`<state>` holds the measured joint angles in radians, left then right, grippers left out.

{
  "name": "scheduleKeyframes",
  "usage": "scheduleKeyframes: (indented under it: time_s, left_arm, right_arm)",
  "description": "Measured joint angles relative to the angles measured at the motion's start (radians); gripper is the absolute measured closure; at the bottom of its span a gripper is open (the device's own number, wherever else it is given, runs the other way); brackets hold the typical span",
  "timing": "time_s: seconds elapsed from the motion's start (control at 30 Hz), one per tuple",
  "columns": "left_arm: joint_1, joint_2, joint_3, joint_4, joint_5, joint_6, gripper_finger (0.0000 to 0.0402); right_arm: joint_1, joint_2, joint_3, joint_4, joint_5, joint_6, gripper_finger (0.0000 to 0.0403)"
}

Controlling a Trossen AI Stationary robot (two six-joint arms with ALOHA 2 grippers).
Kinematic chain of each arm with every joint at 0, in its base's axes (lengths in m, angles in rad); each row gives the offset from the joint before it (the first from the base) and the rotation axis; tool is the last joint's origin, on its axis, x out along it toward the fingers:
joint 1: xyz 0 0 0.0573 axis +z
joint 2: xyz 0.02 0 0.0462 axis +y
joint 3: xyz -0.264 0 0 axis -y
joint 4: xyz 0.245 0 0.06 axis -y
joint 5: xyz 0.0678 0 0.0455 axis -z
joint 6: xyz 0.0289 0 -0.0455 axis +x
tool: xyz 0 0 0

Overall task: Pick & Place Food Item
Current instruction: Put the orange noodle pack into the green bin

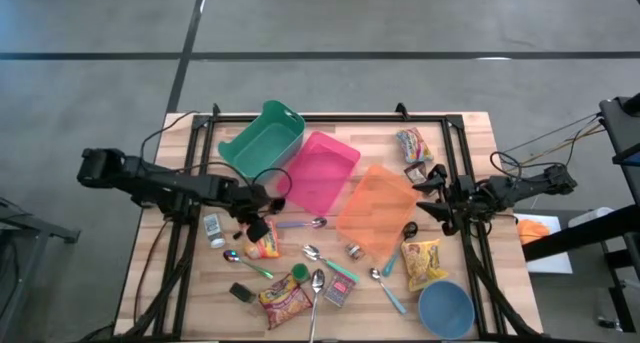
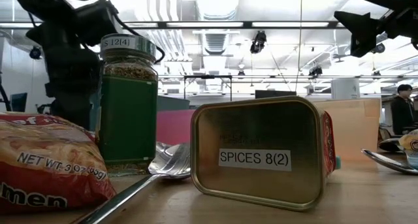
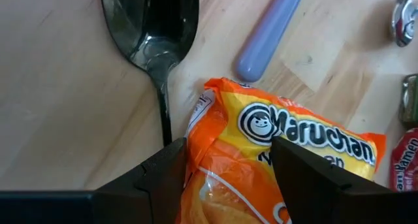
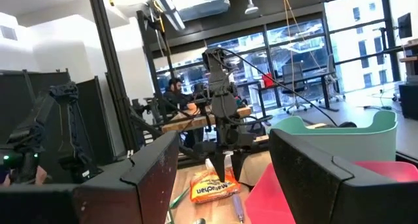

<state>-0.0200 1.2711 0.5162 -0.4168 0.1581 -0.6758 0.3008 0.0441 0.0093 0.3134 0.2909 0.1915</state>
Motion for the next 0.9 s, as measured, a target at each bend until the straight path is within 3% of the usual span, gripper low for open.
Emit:
scheduleKeyframes:
  time_s: [0.53, 0.9]
  left_arm:
    - [-0.012, 0.040, 0.054, 0.024, 0.044, 0.093, 0.0179]
    - [-0.051, 0.114, 0.055, 0.066, -0.033, 0.132, 0.0179]
  right_arm:
    - [0.000, 0.000, 0.000, -0.002, -0.003, 0.000, 0.0168]
    - [0.000, 0.000, 0.000, -0.003, -0.002, 0.000, 0.0168]
